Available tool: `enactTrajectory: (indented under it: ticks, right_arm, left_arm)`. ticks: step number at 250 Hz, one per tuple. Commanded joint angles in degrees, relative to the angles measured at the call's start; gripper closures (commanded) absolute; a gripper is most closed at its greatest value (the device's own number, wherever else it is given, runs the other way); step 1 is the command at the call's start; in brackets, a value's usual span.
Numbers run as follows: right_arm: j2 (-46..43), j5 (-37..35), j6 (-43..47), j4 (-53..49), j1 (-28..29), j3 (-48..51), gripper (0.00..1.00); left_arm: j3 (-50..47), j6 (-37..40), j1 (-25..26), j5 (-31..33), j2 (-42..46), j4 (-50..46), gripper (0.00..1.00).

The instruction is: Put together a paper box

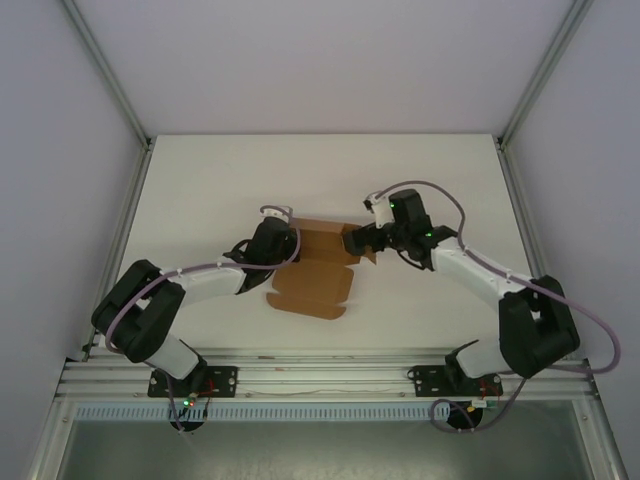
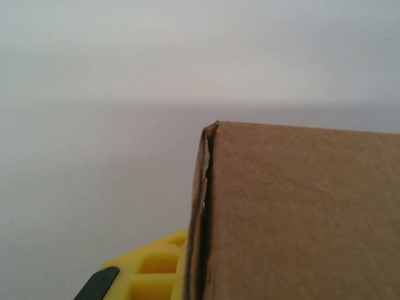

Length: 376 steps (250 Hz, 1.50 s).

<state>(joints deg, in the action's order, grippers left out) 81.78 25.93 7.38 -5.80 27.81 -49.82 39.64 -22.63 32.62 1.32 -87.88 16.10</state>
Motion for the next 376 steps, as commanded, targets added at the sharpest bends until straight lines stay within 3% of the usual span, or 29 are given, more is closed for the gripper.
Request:
enactTrajectory:
  ticks: [1,37,59,85,129,147,194,321,376]
  right_arm:
    - [0.83,-9.92,-2.25,9.58,3.5,-0.62,0.0]
    - [1.64,-27.39,-8.25,17.77,7.71,1.41,0.0]
    - [1.0,-33.6,-9.9,18.13,9.04,2.05,0.0]
    - [-2.14,-35.6,-11.24,13.5,9.13,2.95,0.0]
    - [-10.65,-32.46,-12.4,2.75,9.12,7.9,0.0]
    - [-14.03,-34.3,-15.17,-0.87,9.14,10.5,0.0]
    - [-19.51,-34.08,-17.62,-3.08,9.02,16.5,0.0]
    - [-7.33,-35.67,-19.09,12.83,9.0,13.55,0.0]
    - [-4.79,-30.94,-19.32,18.03,8.93,12.81,0.0]
  left_arm:
    - [-0.27,-1.33,0.62,-0.37,-0.53,1.13,1.0]
    - [-0.33,-1.95,0.91,1.19,-0.41,0.79,1.0]
    - [-0.4,-2.3,1.04,2.52,0.28,0.06,1.0]
    - [-0.38,-3.21,1.04,5.06,1.69,-1.6,1.0]
    - [0.22,-5.06,1.04,8.53,4.05,-5.16,1.0]
    - [0.22,-4.98,0.99,9.23,4.68,-5.61,1.0]
    - [1.27,-5.23,1.01,10.44,4.95,-8.39,1.0]
    - [1.59,-7.25,1.03,6.42,4.29,-8.46,1.0]
    - [1.71,-7.98,1.04,6.41,4.08,-8.63,1.0]
